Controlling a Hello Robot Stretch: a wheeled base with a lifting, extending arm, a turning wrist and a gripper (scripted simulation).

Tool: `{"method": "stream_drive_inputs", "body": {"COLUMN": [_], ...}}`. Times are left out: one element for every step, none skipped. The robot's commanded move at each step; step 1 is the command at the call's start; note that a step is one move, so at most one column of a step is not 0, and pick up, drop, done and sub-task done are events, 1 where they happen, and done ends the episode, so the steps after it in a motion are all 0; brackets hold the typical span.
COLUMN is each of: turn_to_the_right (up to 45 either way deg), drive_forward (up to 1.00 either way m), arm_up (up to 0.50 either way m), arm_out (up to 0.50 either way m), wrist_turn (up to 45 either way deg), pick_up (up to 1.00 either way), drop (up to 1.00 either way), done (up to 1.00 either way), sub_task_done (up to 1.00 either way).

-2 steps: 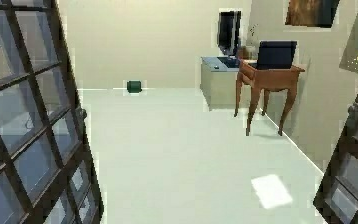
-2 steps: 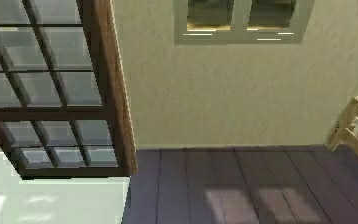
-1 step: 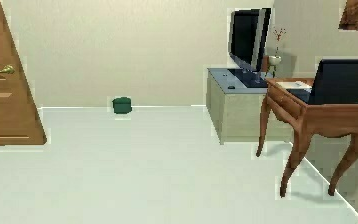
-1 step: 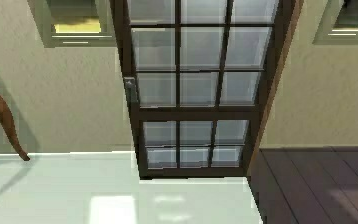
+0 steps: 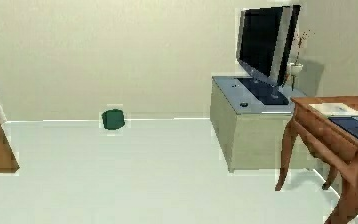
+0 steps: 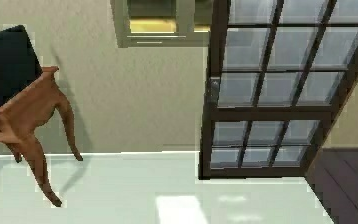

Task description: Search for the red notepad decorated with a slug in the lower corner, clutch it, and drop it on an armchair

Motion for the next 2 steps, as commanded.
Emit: {"method": "stream_drive_inputs", "body": {"turn_to_the_right": [-45.0,0.0], "drive_forward": [0.0,0.45], "arm_up": [0.0,0.0], "arm_out": [0.0,0.0], "wrist_turn": [0.0,0.0], "pick_up": [0.0,0.0], "drop": [0.0,0.0], "done": [0.0,0.0], "sub_task_done": [0.0,0.0]}}
